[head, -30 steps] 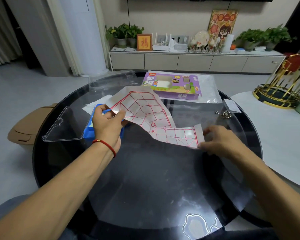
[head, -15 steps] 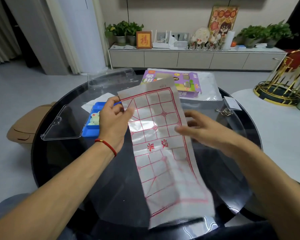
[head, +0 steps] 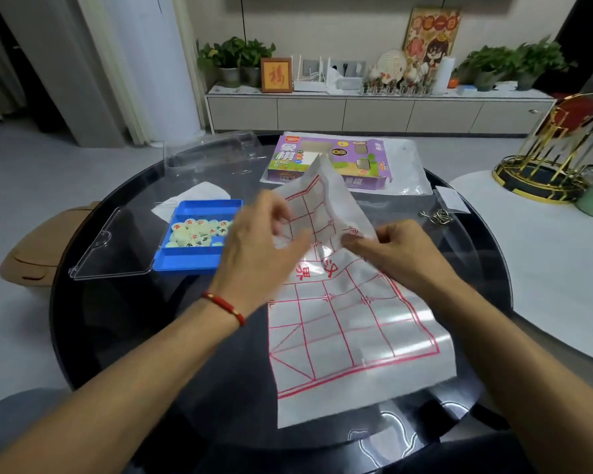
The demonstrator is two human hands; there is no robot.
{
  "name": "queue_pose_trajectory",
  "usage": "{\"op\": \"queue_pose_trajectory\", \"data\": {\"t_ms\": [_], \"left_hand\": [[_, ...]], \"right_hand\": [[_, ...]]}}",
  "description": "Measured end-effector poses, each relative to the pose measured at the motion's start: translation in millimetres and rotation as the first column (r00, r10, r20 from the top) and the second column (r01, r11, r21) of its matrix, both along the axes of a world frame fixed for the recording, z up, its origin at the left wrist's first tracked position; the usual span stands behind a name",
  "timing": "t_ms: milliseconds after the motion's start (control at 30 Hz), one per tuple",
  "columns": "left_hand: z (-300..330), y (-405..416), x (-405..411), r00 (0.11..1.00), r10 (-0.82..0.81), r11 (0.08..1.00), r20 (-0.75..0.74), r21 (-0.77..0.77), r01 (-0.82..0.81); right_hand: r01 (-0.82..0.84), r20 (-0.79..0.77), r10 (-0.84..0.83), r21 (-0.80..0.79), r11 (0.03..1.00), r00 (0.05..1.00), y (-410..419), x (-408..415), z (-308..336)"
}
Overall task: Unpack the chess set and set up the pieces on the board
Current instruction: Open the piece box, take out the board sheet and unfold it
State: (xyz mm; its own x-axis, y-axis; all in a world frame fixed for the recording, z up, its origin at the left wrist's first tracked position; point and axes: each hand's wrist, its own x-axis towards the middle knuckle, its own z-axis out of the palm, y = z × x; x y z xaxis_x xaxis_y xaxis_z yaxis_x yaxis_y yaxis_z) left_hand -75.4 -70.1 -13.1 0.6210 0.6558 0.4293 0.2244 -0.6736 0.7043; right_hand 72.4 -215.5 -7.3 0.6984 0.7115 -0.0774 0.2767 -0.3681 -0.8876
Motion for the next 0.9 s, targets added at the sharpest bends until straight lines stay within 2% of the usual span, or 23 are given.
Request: {"op": "queue_pose_trajectory", "data": {"t_ms": [67,133,167,300,367,500,633,700,900], "left_hand": [[0,-18,10,0.988,-0.137,0.973,-0.078,-0.200,0.119],[-3,-24,20,0.977,-0.189,0.892,-0.095,-0.433,0.131],[-3,-25,23,0.975,-0.197,0.861,-0.103,-0.493,0.122],[-5,-22,26,0.990,-0.142,0.763,-0.016,-0.639,0.099],[-5,-21,24,0.989,-0.143,0.715,0.027,-0.689,0.123],[2,-13,21,0.985,-0.162,0.690,0.057,-0.707,0.155],[13,-3,17,0.982,-0.158,0.650,0.106,-0.738,0.185],[15,5,13,0.985,-0.135,0.637,0.108,-0.752,0.169],[5,47,-3,0.998,0.010,0.599,0.066,-0.799,0.047]], "right_hand": [[0.031,0.201,-0.029,-0.007,0.999,0.979,5,-4,-3],[0.013,0.408,-0.004,-0.020,1.000,0.913,10,-8,-7],[-0.003,0.478,0.019,-0.034,0.999,0.878,12,-10,-10],[-0.027,0.560,0.055,-0.058,0.998,0.827,13,-15,-14],[-0.052,0.519,0.082,-0.071,0.996,0.851,12,-11,-12],[-0.186,0.302,0.211,-0.109,0.976,0.930,5,-1,-5],[-0.211,0.230,0.203,0.012,0.977,0.952,-6,21,-4],[-0.202,0.250,0.192,0.016,0.979,0.949,-12,35,-8],[0.025,0.336,-0.003,-0.060,0.998,0.942,-36,68,-18]]}}
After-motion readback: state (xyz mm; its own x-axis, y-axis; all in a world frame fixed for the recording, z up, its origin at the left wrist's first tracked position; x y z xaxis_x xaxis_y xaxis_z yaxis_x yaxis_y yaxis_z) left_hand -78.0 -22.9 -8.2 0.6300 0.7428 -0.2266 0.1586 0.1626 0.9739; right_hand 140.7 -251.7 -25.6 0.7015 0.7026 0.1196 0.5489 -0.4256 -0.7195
